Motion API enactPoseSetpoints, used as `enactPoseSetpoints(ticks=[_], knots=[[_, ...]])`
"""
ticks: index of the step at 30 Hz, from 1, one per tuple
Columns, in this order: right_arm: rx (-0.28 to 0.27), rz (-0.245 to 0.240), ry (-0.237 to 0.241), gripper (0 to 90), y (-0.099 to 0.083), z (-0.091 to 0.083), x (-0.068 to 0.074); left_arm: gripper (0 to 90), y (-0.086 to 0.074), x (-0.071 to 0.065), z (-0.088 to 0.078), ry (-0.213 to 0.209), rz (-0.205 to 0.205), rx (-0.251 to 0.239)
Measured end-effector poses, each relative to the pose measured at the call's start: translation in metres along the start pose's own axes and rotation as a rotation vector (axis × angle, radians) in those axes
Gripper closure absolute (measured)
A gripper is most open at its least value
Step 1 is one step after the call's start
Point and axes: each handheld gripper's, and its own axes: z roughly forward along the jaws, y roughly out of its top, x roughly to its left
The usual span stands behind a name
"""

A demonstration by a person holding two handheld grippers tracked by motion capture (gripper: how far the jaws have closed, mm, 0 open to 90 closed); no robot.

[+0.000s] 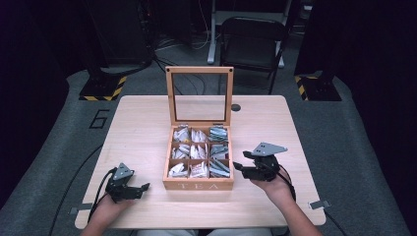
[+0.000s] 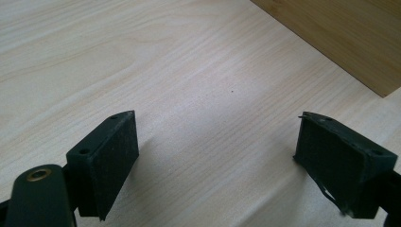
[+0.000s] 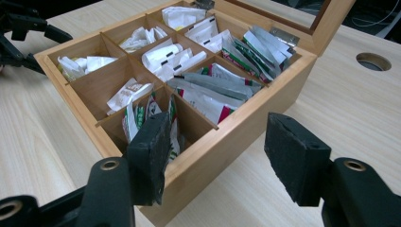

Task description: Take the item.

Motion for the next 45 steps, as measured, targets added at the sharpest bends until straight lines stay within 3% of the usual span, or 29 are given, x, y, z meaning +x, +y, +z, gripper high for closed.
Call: enactPoseSetpoints(ticks=[16,34,45], knots=[[-0.017,-0.007,0.005,41.0,0.015,0.012,0.004,13.8,0.000,0.000,0.000,0.000,0.000,0.000],[-0.005,0.002,0.013,44.5,0.014,0.019,0.004,13.9,0.000,0.000,0.000,0.000,0.000,0.000],[0.043,-0.031,0.063,55.9,0.005,0.033,0.007,13.9,0.000,0.000,0.000,0.001,0.000,0.000]])
